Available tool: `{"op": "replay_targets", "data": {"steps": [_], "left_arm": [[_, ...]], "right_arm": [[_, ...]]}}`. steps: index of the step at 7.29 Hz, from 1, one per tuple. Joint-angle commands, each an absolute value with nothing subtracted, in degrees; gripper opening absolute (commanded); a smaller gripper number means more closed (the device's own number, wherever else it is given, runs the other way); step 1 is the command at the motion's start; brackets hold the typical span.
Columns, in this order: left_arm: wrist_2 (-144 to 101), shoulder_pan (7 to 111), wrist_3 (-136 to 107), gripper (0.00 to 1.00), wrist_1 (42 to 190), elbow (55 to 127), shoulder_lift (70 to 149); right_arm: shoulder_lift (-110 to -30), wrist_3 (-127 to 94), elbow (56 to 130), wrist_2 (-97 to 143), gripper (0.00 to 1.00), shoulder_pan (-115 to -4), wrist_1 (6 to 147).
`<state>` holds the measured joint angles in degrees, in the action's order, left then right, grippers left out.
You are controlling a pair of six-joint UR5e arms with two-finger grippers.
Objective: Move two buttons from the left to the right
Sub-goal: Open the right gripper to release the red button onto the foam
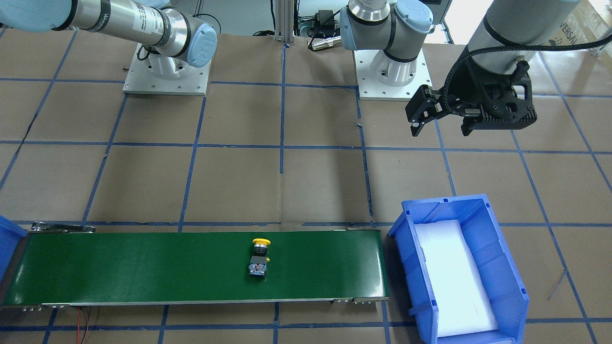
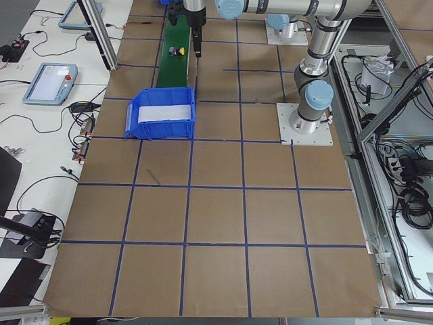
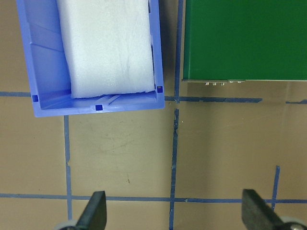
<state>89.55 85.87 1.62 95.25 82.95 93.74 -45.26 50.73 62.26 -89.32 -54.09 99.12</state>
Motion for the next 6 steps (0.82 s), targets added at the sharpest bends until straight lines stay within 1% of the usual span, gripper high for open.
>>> {"op": "replay_targets", "data": {"steps": [1,3,5,6], "left_arm": [[89.5,85.9,1.6,1.0,95.3,83.1,93.8],[89.5,85.9,1.6,1.0,95.2,83.0,93.8],[89.5,85.9,1.6,1.0,95.2,83.1,93.9],[89.4,85.9,1.6,1.0,95.2,83.0,93.9]], "right_arm": [[-45.2,50.8,62.2,-89.5,0.62,-54.1,99.1],[-46.2,50.8,61.4,-89.5,0.62,-54.1,98.4],[-48.9,51.0,56.4,-89.5,0.62,-54.1,92.1],[-50.3,51.1,55.1,-89.4,0.62,-54.1,90.0]]}}
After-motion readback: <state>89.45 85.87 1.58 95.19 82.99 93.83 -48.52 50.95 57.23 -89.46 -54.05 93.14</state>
